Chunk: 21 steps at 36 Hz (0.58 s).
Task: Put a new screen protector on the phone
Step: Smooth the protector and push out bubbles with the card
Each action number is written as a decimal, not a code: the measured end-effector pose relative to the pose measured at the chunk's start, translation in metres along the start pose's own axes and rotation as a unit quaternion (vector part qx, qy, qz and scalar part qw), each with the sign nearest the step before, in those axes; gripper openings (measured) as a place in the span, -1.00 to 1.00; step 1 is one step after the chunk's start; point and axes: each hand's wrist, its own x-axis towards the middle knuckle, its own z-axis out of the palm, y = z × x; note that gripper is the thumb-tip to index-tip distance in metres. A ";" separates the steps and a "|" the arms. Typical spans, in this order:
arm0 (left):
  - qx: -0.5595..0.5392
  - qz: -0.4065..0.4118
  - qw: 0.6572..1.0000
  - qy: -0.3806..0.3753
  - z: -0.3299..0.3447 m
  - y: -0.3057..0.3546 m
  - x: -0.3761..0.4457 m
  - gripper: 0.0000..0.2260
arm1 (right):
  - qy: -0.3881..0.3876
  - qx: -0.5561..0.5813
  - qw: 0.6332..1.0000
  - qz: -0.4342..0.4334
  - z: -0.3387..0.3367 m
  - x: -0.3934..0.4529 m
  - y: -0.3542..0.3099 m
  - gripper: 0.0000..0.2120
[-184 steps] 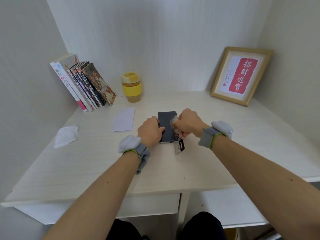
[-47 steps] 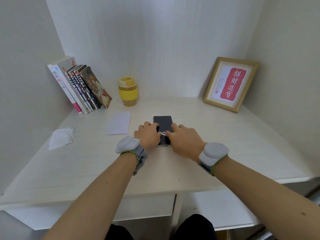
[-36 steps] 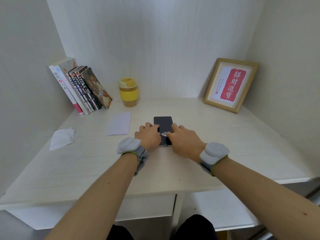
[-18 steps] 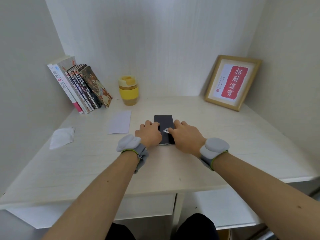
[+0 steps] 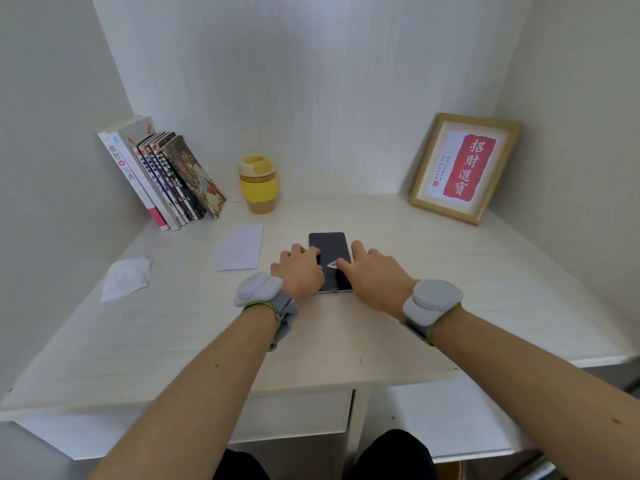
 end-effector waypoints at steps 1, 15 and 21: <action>-0.001 0.001 1.000 0.000 0.000 0.000 0.000 -0.60 | -0.002 0.003 1.000 -0.001 0.001 -0.001 0.000 -0.75; -0.005 0.006 1.000 -0.002 0.000 -0.002 0.002 -0.60 | -0.065 0.072 0.995 0.035 -0.012 0.003 -0.012 -0.79; -0.001 0.011 1.000 -0.006 0.000 -0.003 0.004 -0.60 | -0.077 0.125 0.988 0.049 -0.017 0.015 -0.004 -0.77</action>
